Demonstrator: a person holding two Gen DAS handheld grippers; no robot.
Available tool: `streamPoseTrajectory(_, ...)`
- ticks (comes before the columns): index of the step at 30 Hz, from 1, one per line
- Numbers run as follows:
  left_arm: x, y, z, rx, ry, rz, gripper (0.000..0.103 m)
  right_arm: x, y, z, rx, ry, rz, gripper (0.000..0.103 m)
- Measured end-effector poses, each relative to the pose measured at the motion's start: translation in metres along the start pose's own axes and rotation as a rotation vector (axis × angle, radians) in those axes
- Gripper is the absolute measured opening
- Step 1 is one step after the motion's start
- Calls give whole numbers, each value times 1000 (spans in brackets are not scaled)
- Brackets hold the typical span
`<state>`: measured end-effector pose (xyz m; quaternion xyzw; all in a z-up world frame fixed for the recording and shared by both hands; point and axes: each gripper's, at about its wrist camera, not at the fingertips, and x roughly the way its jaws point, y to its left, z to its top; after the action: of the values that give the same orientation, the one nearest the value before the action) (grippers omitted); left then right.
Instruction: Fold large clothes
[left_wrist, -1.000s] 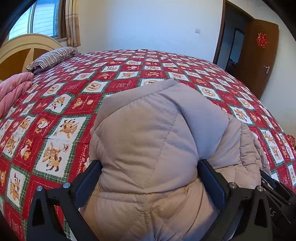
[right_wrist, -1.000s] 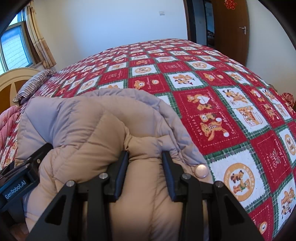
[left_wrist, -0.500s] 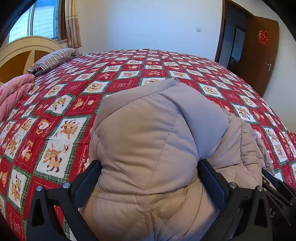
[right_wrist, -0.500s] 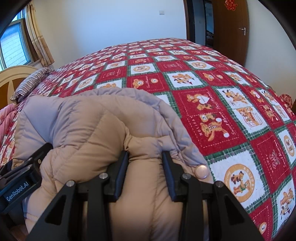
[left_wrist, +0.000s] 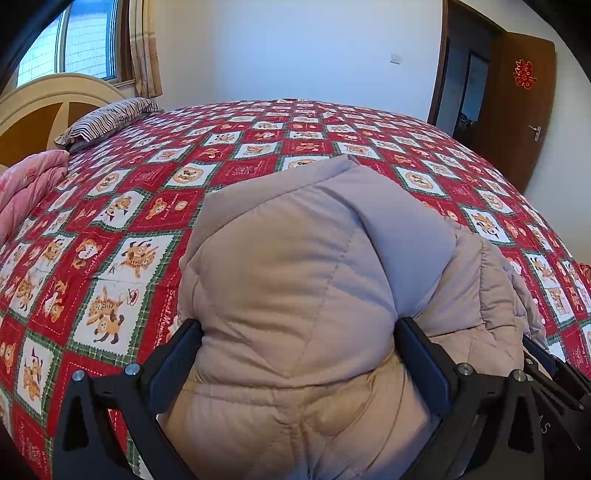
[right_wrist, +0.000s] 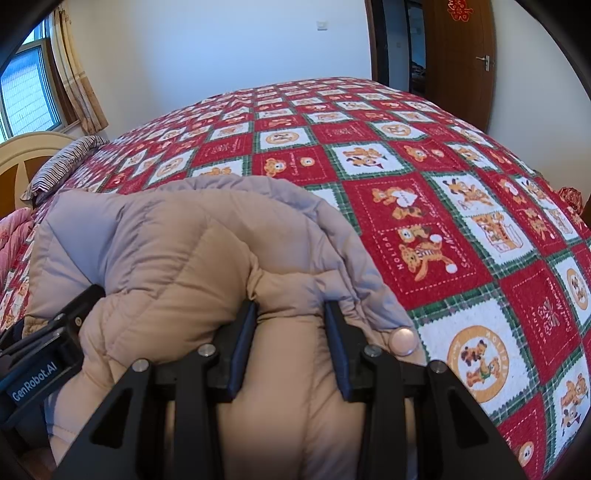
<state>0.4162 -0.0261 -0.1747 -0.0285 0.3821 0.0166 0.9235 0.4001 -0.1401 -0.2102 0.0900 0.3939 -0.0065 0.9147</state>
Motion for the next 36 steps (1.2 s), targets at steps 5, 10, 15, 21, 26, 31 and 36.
streamPoseTrajectory(5,0,-1,2,4,3,-1,103,0,-1,0,8,-3,5,40)
streamPoseTrajectory(10,-3,0,3,13,19,-6,103,0,-4,1,6,8,26,40)
streamPoseTrajectory(15,-20,1,4,25,49,-33,102,-1,-5,-1,-3,0,38,40)
streamPoseTrajectory(21,-48,-15,-17,105,-29,-61,102,-31,-19,-11,15,-55,105,48)
streamPoseTrajectory(26,-48,-17,-28,122,-76,-71,102,-41,-27,-31,29,-61,113,47)
streamPoseTrajectory(31,-38,-18,-29,128,-69,-47,103,-40,-21,-34,0,-62,75,47)
streamPoseTrajectory(36,-33,-20,-28,125,-57,-39,103,-33,-23,-34,16,-59,84,48)
